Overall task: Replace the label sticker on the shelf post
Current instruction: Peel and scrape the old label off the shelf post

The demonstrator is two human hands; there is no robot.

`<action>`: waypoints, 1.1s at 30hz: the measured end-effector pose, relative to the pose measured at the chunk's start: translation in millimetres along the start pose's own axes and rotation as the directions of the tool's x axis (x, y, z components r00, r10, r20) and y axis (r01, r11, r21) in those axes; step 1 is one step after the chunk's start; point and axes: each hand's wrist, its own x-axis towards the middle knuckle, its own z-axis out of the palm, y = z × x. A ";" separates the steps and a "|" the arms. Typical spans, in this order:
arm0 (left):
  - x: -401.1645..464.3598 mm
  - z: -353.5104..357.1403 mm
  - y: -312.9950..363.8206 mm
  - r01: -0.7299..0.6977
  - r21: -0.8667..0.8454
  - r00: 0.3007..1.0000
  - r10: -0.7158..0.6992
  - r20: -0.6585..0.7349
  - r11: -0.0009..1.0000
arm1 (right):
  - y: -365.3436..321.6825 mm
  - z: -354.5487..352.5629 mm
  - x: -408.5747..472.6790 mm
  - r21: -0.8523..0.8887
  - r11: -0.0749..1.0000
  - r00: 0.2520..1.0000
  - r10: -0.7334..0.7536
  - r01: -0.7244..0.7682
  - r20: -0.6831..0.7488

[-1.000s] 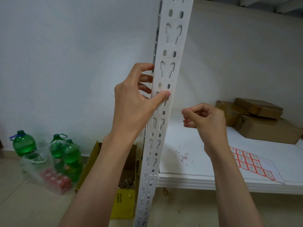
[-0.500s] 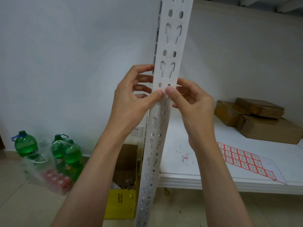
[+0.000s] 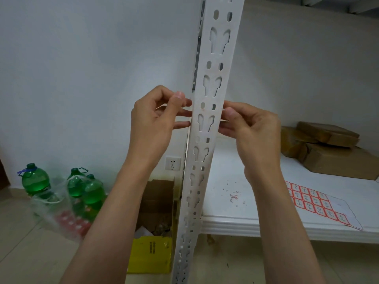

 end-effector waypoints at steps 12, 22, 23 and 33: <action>-2.2 21.4 -2.5 -0.040 0.167 0.998 0.032 0.052 0.985 | 1.3 22.2 -5.5 0.045 0.998 0.999 0.037 -0.039 0.037; 8.6 25.9 -6.6 -0.011 0.090 0.995 0.003 0.096 0.996 | 2.6 22.2 -3.3 0.100 0.991 0.996 0.083 -0.085 0.025; 9.6 25.6 -6.8 -0.016 0.091 0.995 0.007 0.097 0.996 | 2.6 22.1 -3.0 0.099 0.991 0.996 0.083 -0.085 0.022; 11.5 22.1 -11.4 -0.020 0.084 0.992 0.009 0.122 0.996 | 2.2 22.6 -3.8 0.113 0.989 0.995 0.097 -0.100 0.026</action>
